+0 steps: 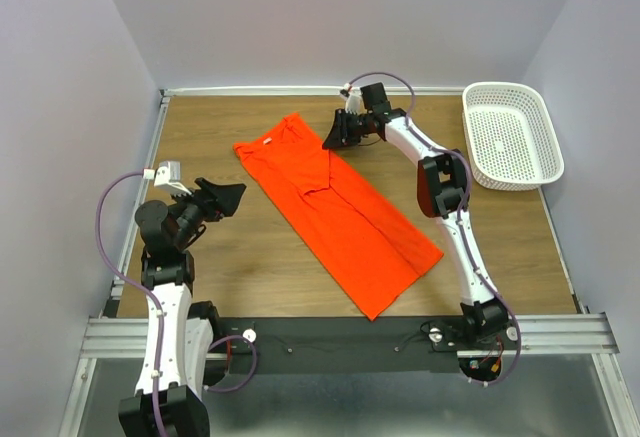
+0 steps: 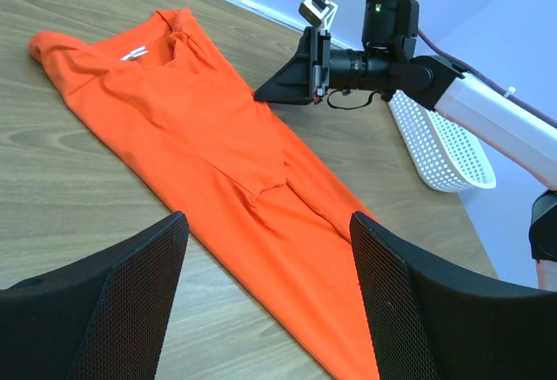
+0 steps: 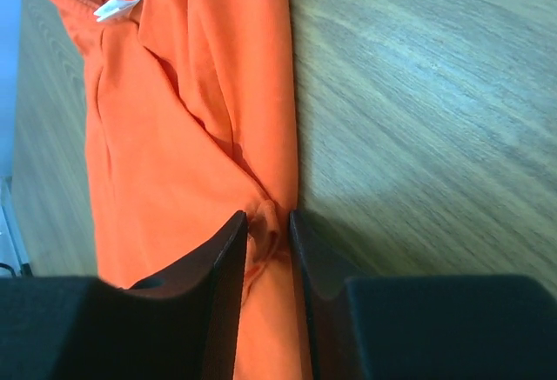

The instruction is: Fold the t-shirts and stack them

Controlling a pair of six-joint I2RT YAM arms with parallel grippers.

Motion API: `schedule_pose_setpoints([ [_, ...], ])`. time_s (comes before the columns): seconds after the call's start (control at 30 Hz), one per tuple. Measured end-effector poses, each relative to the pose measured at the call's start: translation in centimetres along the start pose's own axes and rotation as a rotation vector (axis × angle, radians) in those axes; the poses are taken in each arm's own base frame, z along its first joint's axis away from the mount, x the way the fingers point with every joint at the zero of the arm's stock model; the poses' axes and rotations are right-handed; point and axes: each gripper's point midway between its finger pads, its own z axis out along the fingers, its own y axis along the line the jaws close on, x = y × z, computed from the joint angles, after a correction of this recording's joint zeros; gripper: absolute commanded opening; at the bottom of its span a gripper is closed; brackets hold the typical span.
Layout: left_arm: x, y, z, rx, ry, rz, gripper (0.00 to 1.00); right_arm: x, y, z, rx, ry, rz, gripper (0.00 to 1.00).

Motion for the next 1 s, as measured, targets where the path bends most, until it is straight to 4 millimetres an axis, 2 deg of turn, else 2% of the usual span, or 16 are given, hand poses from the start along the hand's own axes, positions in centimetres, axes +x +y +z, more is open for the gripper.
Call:
schedule_pose_setpoints([
  [0.03,0.0,0.0,0.0,0.001,0.000,0.000,0.82,0.1,0.1,0.0,-0.006,0.002,0.004,0.31],
  [0.13,0.0,-0.1,0.0,0.002,0.000,-0.002,0.82,0.4,0.2,0.1,-0.012,0.011,0.016,0.19],
  [0.23,0.1,-0.1,0.0,0.002,0.001,-0.005,0.82,0.9,0.3,0.3,-0.027,0.025,0.033,0.01],
  [0.43,0.3,-0.1,-0.1,0.007,0.004,-0.012,0.82,1.0,0.3,0.3,-0.033,0.029,0.055,0.01],
  [0.57,0.6,-0.2,-0.2,0.013,0.012,-0.023,0.82,0.5,-0.4,-0.1,-0.019,0.014,0.095,0.01],
  [0.73,2.1,0.5,0.4,0.004,0.068,-0.078,0.82,-1.3,-3.6,-2.3,0.030,-0.046,0.173,0.01],
  [0.83,4.3,0.3,1.1,0.012,0.148,-0.126,0.82,-2.8,-7.5,-5.2,0.080,-0.111,0.217,0.01],
  [0.87,5.1,-0.1,1.3,0.022,0.174,-0.136,0.81,-2.7,-8.1,-5.6,0.085,-0.115,0.227,0.02],
  [0.9,5.8,-0.5,1.5,0.031,0.195,-0.146,0.82,-3.2,-9.2,-6.9,0.098,-0.138,0.240,0.10],
  [0.93,6.5,-1.0,1.8,0.041,0.214,-0.157,0.81,-3.4,-10.2,-7.8,0.111,-0.153,0.250,0.24],
  [0.97,7.3,-1.6,2.1,0.057,0.238,-0.164,0.81,-3.5,-11.0,-8.6,0.120,-0.164,0.261,0.48],
  [1.0,8.1,-2.3,2.3,0.074,0.264,-0.168,0.81,-3.6,-11.4,-9.2,0.122,-0.171,0.264,0.56],
])
